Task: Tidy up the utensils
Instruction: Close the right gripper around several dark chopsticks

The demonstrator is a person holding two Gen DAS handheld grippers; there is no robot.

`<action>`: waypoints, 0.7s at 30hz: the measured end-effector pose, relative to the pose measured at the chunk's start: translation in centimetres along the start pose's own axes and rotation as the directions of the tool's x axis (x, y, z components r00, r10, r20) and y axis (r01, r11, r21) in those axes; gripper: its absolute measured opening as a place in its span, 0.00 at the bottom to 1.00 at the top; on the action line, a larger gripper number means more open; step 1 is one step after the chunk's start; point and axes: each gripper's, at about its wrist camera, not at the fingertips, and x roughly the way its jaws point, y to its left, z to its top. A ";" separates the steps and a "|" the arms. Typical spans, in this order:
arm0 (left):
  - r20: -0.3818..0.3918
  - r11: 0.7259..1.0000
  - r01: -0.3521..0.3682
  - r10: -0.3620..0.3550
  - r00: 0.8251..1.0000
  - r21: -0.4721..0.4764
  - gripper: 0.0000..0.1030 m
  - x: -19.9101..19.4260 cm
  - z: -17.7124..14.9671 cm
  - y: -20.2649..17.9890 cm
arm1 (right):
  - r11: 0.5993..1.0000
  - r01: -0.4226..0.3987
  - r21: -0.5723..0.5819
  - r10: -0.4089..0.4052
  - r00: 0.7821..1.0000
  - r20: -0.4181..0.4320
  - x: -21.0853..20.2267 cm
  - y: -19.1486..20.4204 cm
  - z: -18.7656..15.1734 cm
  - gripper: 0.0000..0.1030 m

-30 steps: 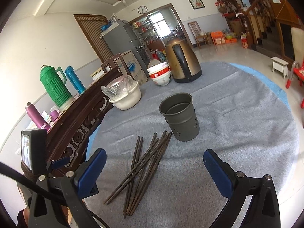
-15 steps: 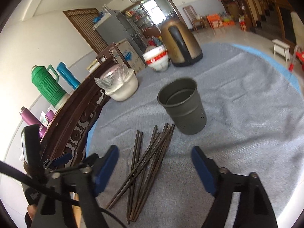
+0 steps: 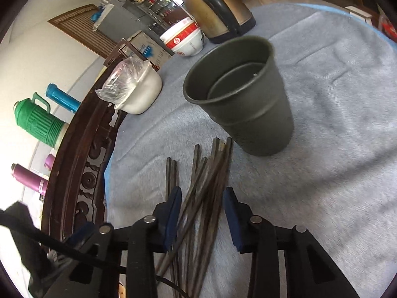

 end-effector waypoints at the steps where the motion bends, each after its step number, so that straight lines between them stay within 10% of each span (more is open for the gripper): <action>1: 0.003 1.000 0.000 0.000 1.000 -0.001 0.85 0.0 0.1 0.1 | 1.000 0.004 0.012 -0.004 1.000 -0.005 0.4 0.0 0.2 0.33; 21: -0.014 1.000 -0.004 0.005 1.000 0.016 0.85 0.8 -0.6 0.9 | 0.995 0.099 0.009 -0.099 0.995 0.010 1.7 0.0 0.0 0.12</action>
